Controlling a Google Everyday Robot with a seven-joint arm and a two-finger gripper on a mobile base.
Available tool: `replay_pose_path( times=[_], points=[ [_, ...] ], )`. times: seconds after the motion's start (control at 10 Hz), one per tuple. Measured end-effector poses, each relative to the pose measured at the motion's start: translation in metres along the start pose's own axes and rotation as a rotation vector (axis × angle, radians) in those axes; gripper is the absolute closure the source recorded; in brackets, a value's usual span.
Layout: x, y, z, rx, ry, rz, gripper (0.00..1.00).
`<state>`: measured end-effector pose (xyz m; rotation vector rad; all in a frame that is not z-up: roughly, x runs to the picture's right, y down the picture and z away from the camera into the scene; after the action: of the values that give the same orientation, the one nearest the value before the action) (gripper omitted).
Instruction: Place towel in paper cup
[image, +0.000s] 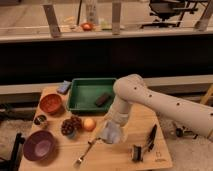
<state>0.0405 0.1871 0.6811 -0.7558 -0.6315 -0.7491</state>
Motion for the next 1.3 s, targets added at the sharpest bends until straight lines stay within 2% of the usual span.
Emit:
replay_pose_path(
  times=[1.3],
  points=[
    [-0.0003,-0.0004,-0.003,0.006,0.001,-0.008,0.2]
  ],
)
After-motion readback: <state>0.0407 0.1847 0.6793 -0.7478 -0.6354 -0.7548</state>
